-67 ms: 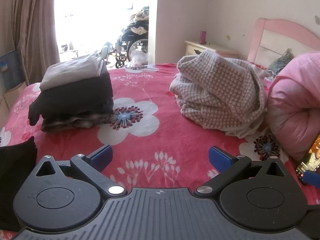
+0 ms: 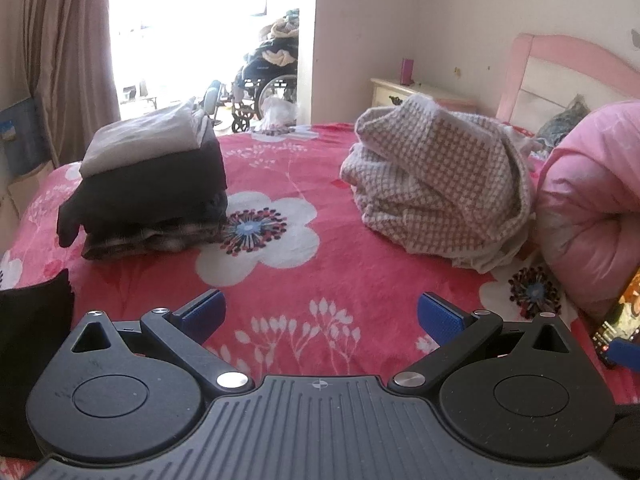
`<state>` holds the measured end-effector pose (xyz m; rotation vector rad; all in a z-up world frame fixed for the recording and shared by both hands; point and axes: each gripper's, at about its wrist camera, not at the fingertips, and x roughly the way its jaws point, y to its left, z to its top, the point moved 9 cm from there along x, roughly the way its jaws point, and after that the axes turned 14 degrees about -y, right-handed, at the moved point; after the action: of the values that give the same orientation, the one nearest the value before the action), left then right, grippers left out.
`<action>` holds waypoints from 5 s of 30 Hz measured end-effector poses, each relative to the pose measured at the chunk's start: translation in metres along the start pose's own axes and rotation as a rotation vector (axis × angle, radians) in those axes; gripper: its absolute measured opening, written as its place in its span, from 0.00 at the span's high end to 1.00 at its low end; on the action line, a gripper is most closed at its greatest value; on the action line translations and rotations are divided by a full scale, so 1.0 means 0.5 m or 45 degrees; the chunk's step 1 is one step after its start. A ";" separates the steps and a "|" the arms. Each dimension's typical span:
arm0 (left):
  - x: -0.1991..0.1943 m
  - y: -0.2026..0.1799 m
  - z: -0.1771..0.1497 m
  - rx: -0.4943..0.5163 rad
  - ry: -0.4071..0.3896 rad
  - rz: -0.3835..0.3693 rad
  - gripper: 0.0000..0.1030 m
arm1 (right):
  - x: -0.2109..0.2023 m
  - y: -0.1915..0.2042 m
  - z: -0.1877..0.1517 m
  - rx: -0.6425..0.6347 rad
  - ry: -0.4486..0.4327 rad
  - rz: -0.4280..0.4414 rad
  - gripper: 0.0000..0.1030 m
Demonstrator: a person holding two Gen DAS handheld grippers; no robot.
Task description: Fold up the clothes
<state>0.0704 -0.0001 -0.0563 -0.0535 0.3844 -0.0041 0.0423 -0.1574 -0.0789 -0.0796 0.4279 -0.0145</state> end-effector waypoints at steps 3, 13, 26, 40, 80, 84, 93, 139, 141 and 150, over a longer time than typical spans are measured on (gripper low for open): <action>-0.003 0.006 -0.010 0.006 0.011 0.001 0.00 | -0.001 0.003 -0.008 0.010 0.022 0.008 0.00; 0.007 0.003 -0.020 0.038 0.044 0.041 0.00 | 0.009 0.007 -0.006 -0.015 0.056 -0.011 0.00; 0.008 0.009 -0.023 0.040 0.051 0.045 0.00 | 0.007 0.008 0.002 -0.028 0.058 -0.006 0.00; 0.009 0.013 -0.028 0.030 0.071 0.060 0.00 | 0.006 0.019 0.011 -0.042 0.048 -0.001 0.00; 0.126 0.014 -0.052 0.153 0.033 0.067 0.00 | 0.100 0.006 0.011 -0.031 -0.012 0.083 0.00; 0.180 -0.007 -0.034 0.153 -0.011 0.022 0.00 | 0.134 -0.009 0.027 -0.067 -0.087 0.113 0.00; 0.358 -0.095 0.150 -0.005 -0.170 -0.233 0.00 | 0.276 -0.056 0.120 -0.273 -0.386 0.127 0.00; -0.022 0.126 -0.209 -0.292 0.603 -0.623 0.49 | -0.182 0.279 -0.208 -0.673 -0.108 1.233 0.88; -0.020 0.136 -0.223 -0.282 0.618 -0.571 0.41 | -0.198 0.304 -0.267 -0.843 -0.099 1.191 0.81; -0.023 0.151 -0.178 -0.263 0.463 -0.515 0.30 | -0.238 0.234 -0.231 -0.517 0.148 1.227 0.48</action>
<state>0.0257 0.0707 -0.1383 -0.3376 0.7318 -0.3778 -0.1142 -0.0456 -0.1439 -0.2661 0.5462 1.0229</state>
